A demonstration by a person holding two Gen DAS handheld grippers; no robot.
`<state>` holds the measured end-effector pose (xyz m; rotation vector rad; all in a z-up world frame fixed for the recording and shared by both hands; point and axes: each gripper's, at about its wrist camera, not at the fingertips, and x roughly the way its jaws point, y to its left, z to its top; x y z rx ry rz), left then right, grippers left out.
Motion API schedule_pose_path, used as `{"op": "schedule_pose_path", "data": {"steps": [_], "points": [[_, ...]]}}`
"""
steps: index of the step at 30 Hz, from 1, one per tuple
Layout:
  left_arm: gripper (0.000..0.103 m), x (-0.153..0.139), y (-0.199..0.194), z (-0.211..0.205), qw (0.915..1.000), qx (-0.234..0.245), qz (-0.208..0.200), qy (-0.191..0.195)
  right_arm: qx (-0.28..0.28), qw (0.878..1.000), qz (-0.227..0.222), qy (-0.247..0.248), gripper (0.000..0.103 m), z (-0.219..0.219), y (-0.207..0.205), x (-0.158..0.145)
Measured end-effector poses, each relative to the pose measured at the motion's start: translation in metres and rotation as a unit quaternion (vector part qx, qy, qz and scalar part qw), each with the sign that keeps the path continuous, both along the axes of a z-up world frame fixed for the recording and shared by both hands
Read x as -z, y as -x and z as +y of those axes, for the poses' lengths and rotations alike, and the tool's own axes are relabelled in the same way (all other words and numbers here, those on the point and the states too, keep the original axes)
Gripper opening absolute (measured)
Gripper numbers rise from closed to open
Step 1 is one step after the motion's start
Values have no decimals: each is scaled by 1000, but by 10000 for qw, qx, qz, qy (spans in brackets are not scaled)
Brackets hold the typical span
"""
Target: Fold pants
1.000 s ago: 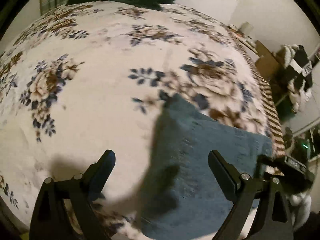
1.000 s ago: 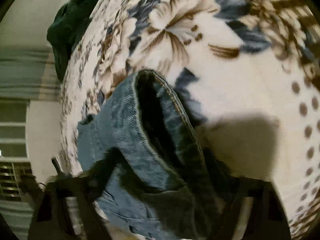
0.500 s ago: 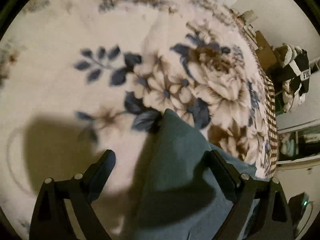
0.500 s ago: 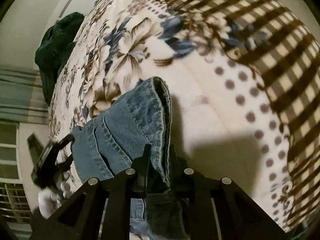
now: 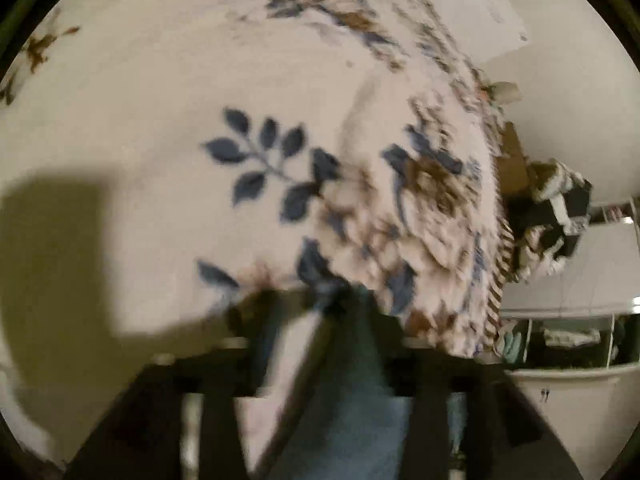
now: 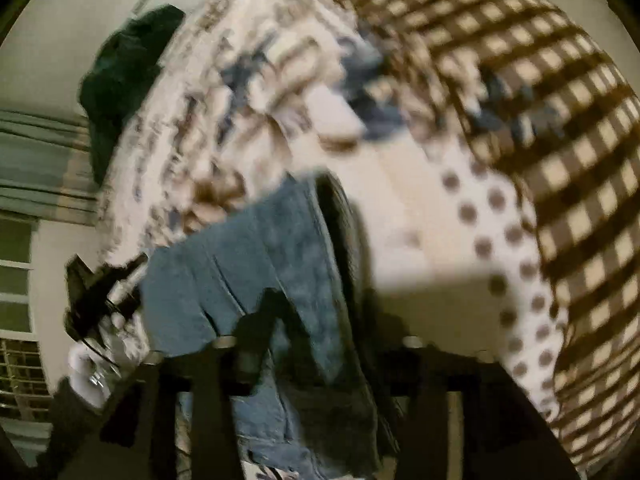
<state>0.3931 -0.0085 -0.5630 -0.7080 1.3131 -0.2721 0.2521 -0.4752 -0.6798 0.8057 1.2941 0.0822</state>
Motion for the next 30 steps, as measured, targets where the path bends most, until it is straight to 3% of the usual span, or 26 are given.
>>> {"op": "schedule_pose_path", "data": {"steps": [1,2,6,7,8,9,11,14,17,20,22,24,25,28,30], "points": [[84,-5,4,-4,9999,115,-78,-49,79,9999,-76,-81,78,-5,-5,-2],[84,-7,7,-8,9996,229,-153,-48,126,9994,-73,-298,89,-9,-12,2],[84,-8,12,-31,9973,654,-200,-274,45,9942,471,-963,86,-9,-39,37],[84,-8,14,-34,9969,709,-200,-276,54,9945,432,-951,77,-7,-43,39],[84,-9,16,-37,9963,760,-231,-314,13,9959,236,-869,52,-5,-45,33],[84,-10,17,-40,9959,800,-271,-325,-79,9980,165,-603,35,0,-47,25],[84,-11,20,-42,9952,849,-313,-376,-156,9993,-231,-267,22,7,-47,0],[84,-12,21,-43,9954,810,-353,-363,51,9983,-573,-86,15,6,-43,-19],[84,-7,21,-44,9956,775,-296,-439,152,9993,-331,33,17,0,-49,-3],[84,-8,24,-45,9957,758,-213,-488,202,9996,181,-62,50,-10,-47,17],[84,-17,33,-43,9953,761,-347,-484,160,9996,219,-127,50,-15,-36,11],[84,-29,49,-42,9934,753,-531,-686,40,9993,338,-130,58,-14,-16,7],[84,-32,56,-42,9927,744,-586,-743,4,9982,577,-142,59,-12,-1,10],[84,-35,84,-43,9933,714,-536,-729,15,9924,1140,-470,59,-3,31,29],[91,-28,100,-47,9943,749,-353,-672,211,9911,1059,-781,55,0,47,38]]}}
